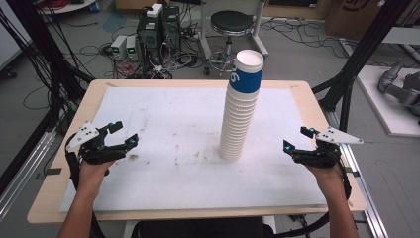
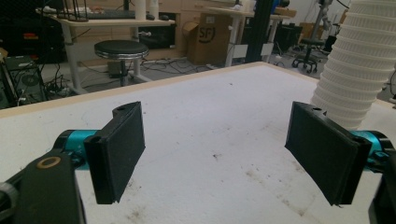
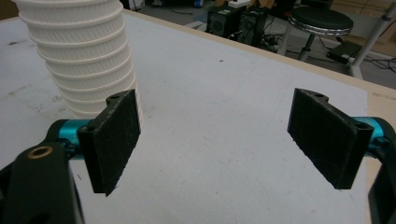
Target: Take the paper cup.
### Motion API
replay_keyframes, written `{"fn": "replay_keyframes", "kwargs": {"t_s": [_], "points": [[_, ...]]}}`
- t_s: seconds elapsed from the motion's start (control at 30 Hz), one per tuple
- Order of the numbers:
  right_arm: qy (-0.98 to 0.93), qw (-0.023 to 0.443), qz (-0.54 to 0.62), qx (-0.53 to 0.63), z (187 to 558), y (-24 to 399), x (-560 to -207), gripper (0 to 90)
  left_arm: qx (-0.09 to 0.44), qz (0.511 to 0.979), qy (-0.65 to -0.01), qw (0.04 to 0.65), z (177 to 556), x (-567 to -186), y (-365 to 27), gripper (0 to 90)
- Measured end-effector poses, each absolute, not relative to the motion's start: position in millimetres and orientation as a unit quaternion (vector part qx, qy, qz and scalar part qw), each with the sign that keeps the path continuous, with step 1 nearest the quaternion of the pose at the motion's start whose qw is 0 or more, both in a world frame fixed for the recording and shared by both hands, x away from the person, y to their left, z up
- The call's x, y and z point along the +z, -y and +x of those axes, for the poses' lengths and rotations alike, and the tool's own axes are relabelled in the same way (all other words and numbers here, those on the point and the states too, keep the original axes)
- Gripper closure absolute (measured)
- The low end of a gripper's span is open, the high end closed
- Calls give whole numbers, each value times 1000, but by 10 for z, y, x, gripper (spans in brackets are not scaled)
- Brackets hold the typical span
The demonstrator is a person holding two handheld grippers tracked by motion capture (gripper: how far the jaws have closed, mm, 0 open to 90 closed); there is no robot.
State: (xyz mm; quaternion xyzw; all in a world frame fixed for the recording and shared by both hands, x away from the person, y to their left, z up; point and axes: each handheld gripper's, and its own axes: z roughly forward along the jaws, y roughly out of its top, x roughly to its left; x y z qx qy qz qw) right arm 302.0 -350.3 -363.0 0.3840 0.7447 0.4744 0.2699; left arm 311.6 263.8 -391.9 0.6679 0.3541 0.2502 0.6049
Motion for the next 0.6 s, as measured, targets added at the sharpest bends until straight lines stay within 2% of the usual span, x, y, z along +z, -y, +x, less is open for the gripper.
{"fn": "replay_keyframes", "kwargs": {"t_s": [0.6], "points": [[-742,251,362,505,3006,3361,-3464,171,247,667,-354,607,3121,-3919,-2637,194]]}}
